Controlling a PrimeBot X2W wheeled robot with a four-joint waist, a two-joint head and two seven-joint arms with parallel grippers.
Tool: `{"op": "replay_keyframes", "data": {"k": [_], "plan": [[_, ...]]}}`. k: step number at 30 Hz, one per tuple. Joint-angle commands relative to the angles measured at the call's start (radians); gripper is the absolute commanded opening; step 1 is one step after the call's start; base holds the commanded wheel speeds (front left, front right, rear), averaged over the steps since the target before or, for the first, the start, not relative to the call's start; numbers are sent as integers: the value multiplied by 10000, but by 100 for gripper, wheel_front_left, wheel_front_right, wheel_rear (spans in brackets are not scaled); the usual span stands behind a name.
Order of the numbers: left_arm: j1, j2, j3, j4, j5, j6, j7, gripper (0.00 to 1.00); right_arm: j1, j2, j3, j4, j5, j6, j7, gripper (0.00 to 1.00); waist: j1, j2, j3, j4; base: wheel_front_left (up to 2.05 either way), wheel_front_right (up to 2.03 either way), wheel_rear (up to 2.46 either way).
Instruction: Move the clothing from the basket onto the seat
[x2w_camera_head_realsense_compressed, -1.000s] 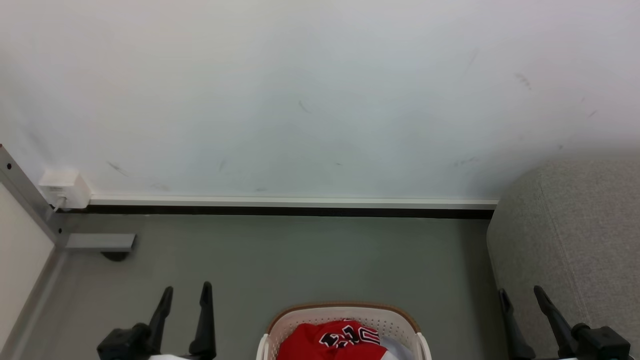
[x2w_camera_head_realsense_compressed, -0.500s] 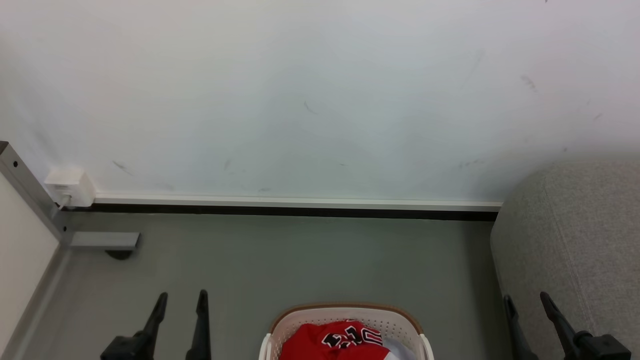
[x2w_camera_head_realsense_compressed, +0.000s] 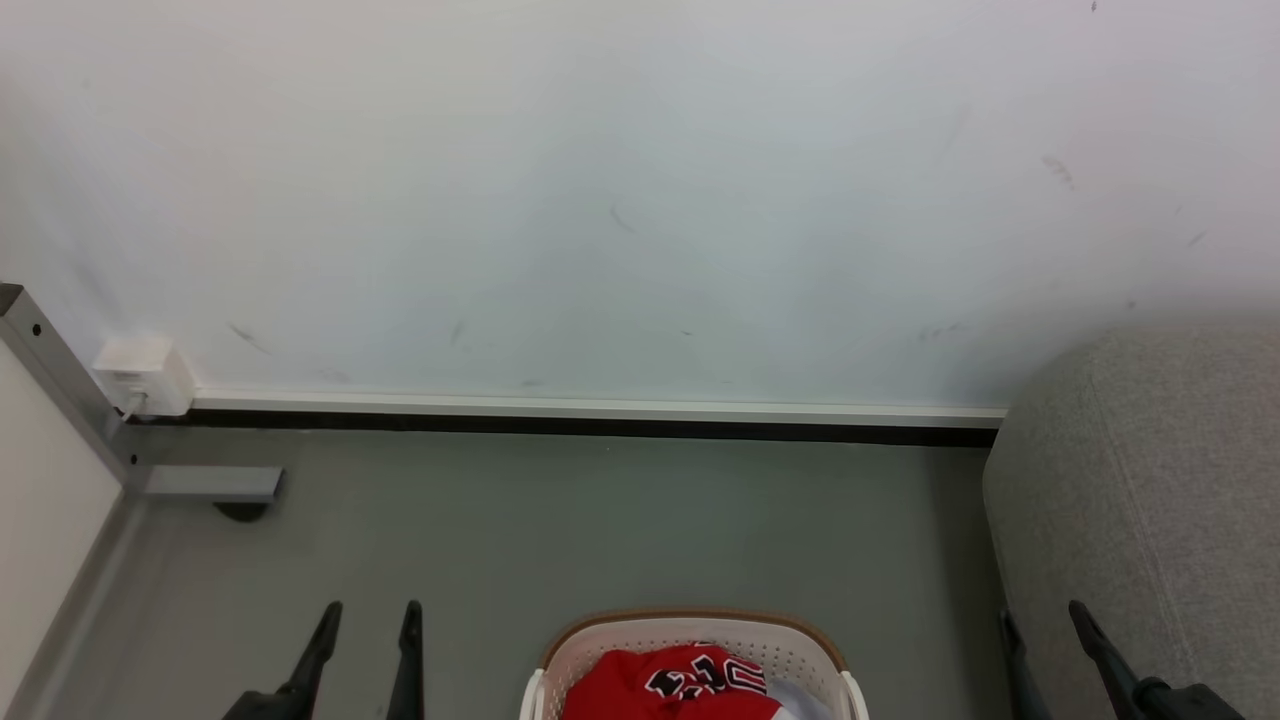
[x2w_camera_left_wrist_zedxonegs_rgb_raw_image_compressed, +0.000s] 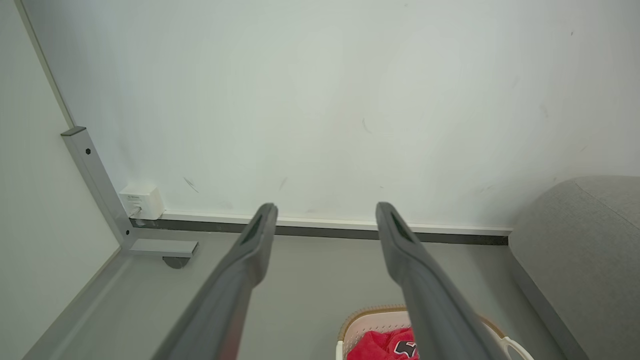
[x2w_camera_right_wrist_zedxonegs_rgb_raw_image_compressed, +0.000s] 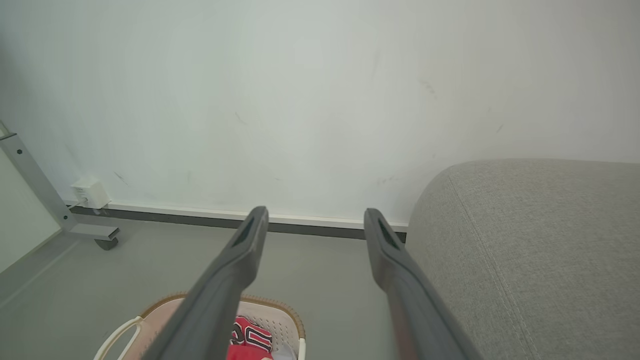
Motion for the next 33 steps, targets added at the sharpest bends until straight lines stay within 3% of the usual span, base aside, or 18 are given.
{"op": "replay_keyframes", "data": {"k": [1, 13, 33], "plan": [[74, 24, 44, 20, 285, -43, -64, 100, 72, -36, 28, 33, -166, -20, -95, 100, 0, -1, 0, 6, 0, 0, 0], [130, -150, 318, 228, 576, -536, -137, 100, 64, -64, 122, 162, -191, -21, -166, 100, 0, -1, -45, -2, 0, 0, 0], [97, -277, 352, 346, 697, -716, -137, 100, -218, -120, 196, 81, -31, -21, -166, 100, 0, -1, 179, -427, 0, 0, 0]]}}
